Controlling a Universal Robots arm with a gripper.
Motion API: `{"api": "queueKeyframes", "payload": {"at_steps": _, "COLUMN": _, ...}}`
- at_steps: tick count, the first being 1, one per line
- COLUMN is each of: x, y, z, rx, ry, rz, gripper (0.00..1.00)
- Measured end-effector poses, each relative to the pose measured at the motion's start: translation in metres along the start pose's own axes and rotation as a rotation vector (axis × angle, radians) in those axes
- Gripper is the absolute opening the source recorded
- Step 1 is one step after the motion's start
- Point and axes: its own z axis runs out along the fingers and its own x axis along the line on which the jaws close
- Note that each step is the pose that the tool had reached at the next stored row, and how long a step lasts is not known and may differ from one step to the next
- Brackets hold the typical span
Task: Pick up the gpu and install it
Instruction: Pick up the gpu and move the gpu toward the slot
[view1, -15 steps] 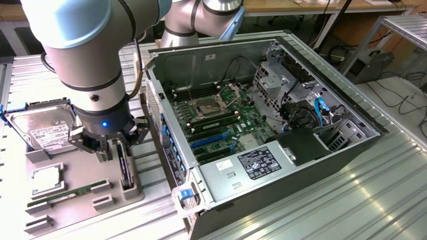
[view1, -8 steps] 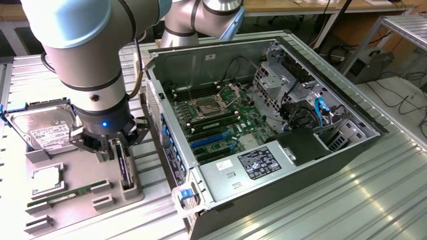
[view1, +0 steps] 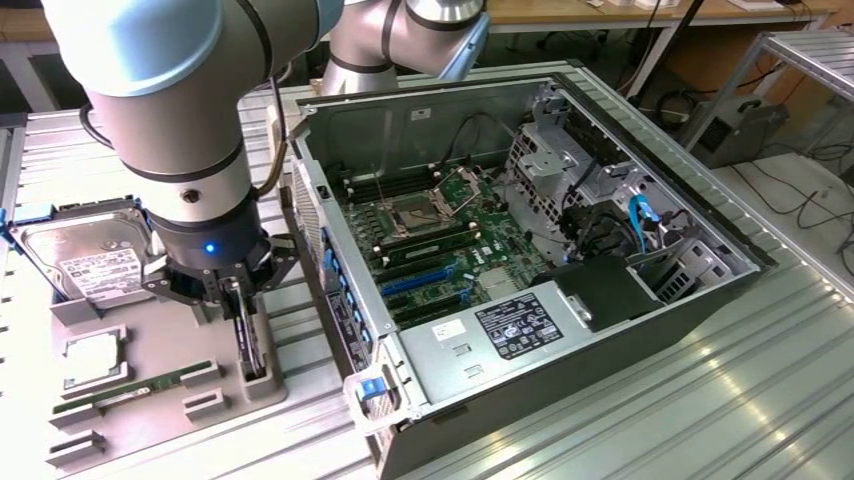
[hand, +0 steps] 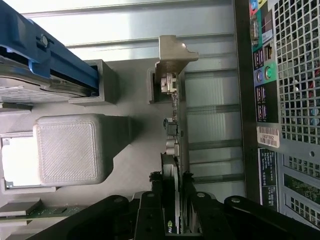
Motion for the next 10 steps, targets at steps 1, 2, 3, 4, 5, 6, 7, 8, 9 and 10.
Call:
{"api": "queueKeyframes", "payload": {"at_steps": 1, "x": 0.0, "y": 0.0, "z": 0.0, "rx": -0.0001, "ry": 0.0004, "rz": -0.011, "gripper": 0.27}}
{"api": "queueKeyframes", "payload": {"at_steps": 2, "x": 0.0, "y": 0.0, "z": 0.0, "rx": -0.0002, "ry": 0.0006, "rz": -0.02, "gripper": 0.27}}
{"api": "queueKeyframes", "payload": {"at_steps": 3, "x": -0.0001, "y": 0.0001, "z": -0.0002, "rx": -0.0003, "ry": 0.0008, "rz": -0.027, "gripper": 0.27}}
{"api": "queueKeyframes", "payload": {"at_steps": 4, "x": 0.0, "y": 0.0001, "z": -0.0009, "rx": -0.0002, "ry": 0.0013, "rz": -0.036, "gripper": 0.27}}
{"api": "queueKeyframes", "payload": {"at_steps": 5, "x": 0.0, "y": 0.0001, "z": -0.0016, "rx": -0.0002, "ry": 0.0017, "rz": -0.043, "gripper": 0.27}}
{"api": "queueKeyframes", "payload": {"at_steps": 6, "x": 0.0, "y": 0.0001, "z": -0.0022, "rx": -0.0002, "ry": 0.0018, "rz": -0.047, "gripper": 0.27}}
{"api": "queueKeyframes", "payload": {"at_steps": 7, "x": -0.0001, "y": 0.0001, "z": -0.0031, "rx": -0.0004, "ry": 0.0018, "rz": -0.049, "gripper": 0.27}}
{"api": "queueKeyframes", "payload": {"at_steps": 8, "x": -0.0001, "y": 0.0001, "z": -0.004, "rx": -0.0003, "ry": 0.0019, "rz": -0.051, "gripper": 0.26}}
{"api": "queueKeyframes", "payload": {"at_steps": 9, "x": -0.0001, "y": 0.0002, "z": -0.0051, "rx": -0.0004, "ry": 0.0019, "rz": -0.052, "gripper": 0.26}}
{"api": "queueKeyframes", "payload": {"at_steps": 10, "x": -0.0001, "y": 0.0002, "z": -0.0064, "rx": -0.0004, "ry": 0.0019, "rz": -0.053, "gripper": 0.26}}
